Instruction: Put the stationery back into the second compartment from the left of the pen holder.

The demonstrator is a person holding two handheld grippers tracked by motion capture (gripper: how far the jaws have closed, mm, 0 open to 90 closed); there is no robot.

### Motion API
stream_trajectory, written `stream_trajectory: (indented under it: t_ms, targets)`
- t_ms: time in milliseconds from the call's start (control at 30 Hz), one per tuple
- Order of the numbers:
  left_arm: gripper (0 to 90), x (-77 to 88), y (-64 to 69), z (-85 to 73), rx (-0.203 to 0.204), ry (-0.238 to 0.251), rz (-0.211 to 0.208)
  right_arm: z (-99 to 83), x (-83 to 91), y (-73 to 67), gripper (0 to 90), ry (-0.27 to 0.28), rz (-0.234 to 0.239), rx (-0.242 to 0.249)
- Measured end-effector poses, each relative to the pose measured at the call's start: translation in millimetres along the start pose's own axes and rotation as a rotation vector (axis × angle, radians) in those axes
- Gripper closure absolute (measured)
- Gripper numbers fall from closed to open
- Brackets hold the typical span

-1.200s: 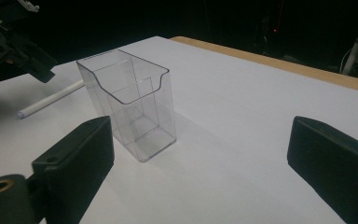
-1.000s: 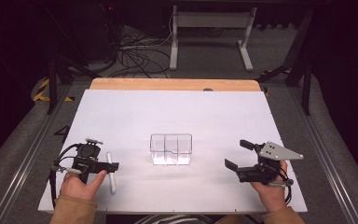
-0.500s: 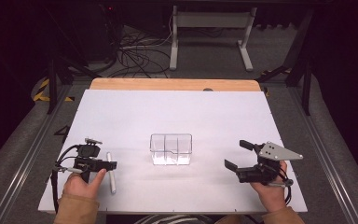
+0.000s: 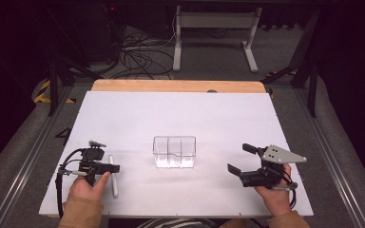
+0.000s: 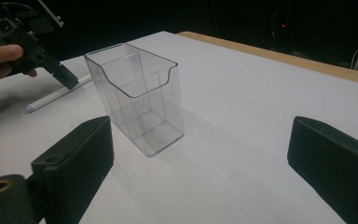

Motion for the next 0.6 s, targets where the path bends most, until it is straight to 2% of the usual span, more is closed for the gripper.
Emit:
stream_trajectory:
  t_ms: [433, 600]
  targets:
    - [60.3, -1.3, 1.7, 2.9, 0.040, -0.019, 0.031, -0.8, -1.0, -1.8, 7.5, -0.004, 0.003, 0.003]
    - [65.6, -1.7, 2.7, 4.1, 0.063, -0.022, 0.063, -1.0, -1.5, -2.1, 7.5, -0.007, 0.004, 0.009]
Point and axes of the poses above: each handheld gripper's, and its own axes: x roughly backward along the jaws, z roughly out of its top, y roughly to its right, the point moved 4 cm from there along -x, roughly forward along the jaws, and after that the axes turned 14 degrees about -y, right-handed, at the moved point
